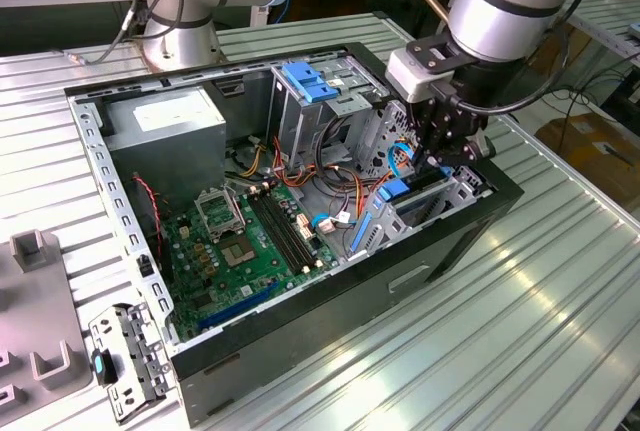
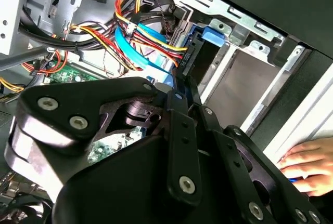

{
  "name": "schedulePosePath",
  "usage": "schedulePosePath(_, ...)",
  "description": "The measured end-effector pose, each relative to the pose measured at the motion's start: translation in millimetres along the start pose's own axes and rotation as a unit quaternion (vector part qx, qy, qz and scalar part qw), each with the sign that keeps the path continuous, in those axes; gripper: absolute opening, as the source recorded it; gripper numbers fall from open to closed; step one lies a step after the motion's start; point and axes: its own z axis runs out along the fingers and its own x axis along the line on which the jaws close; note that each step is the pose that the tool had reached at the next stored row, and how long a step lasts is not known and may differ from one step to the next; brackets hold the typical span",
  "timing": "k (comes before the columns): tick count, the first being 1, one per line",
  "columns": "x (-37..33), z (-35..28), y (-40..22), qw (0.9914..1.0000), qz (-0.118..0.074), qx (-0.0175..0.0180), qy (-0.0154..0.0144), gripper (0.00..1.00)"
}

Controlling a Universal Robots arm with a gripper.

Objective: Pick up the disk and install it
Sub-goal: 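Insert the second disk wire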

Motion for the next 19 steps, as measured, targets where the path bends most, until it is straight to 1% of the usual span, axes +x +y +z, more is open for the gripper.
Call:
schedulePosePath(3,1.7,-0.1,0.9,1.00000,0.000,-0.0001,-0.0001,0.16)
schedulePosePath(6,1.9,0.1,1.1,1.00000,0.000,0.0000,-0.0001,0.16)
schedulePosePath(10,2.0,2.3,1.4,1.00000,0.000,0.0000,0.0000,0.16)
schedulePosePath(13,2.4,2.7,1.5,1.00000,0.000,0.0000,0.0000,0.16)
schedulePosePath(19,5.1,3.2,1.3,1.00000,0.000,0.0000,0.0000,0.16)
